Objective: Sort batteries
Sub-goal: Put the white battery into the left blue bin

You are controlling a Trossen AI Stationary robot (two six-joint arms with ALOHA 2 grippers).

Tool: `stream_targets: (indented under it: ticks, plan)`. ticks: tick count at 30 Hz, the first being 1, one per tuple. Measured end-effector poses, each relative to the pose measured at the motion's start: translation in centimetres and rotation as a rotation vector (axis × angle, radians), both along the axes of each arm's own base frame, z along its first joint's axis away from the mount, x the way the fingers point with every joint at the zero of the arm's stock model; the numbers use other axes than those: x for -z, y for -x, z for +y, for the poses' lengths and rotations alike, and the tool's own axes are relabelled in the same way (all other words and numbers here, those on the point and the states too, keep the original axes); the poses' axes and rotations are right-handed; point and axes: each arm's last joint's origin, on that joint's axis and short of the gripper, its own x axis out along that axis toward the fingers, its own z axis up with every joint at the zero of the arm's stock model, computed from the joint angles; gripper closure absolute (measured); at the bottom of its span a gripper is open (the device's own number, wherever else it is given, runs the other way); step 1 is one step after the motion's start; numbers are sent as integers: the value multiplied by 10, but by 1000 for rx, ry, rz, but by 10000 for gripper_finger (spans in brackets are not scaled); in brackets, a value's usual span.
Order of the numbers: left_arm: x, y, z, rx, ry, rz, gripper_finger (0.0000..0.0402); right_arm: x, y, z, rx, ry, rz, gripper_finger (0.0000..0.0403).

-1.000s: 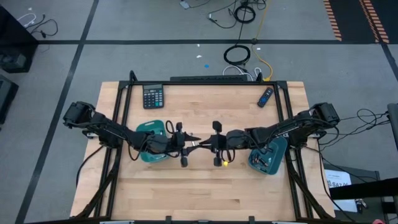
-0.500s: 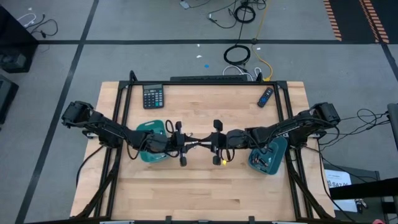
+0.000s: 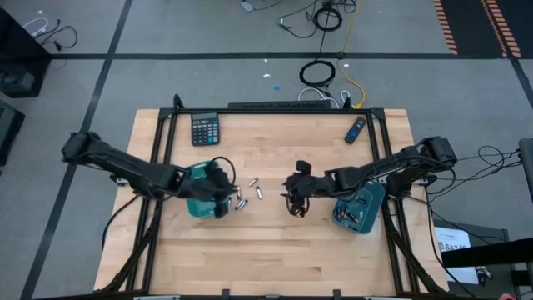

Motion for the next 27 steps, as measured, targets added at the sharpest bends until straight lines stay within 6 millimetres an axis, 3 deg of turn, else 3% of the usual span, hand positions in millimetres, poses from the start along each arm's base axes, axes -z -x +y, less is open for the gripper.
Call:
stream_targets:
  ticks: [6,10,16,22,27]
  plan:
    - [14,32,-3,-104,178,285,346,6,6,5,30,40,69,254]
    - [19,42,-3,-169,149,367,275,6,7,8,23,39,71,254]
    - [11,40,2,-196,111,315,179,6,8,12,27,27,73,255]
    - [-1,7,10,-121,40,149,162,6,10,20,59,27,52,255]
    - [11,-31,24,-72,5,216,160,6,12,23,108,50,40,255]
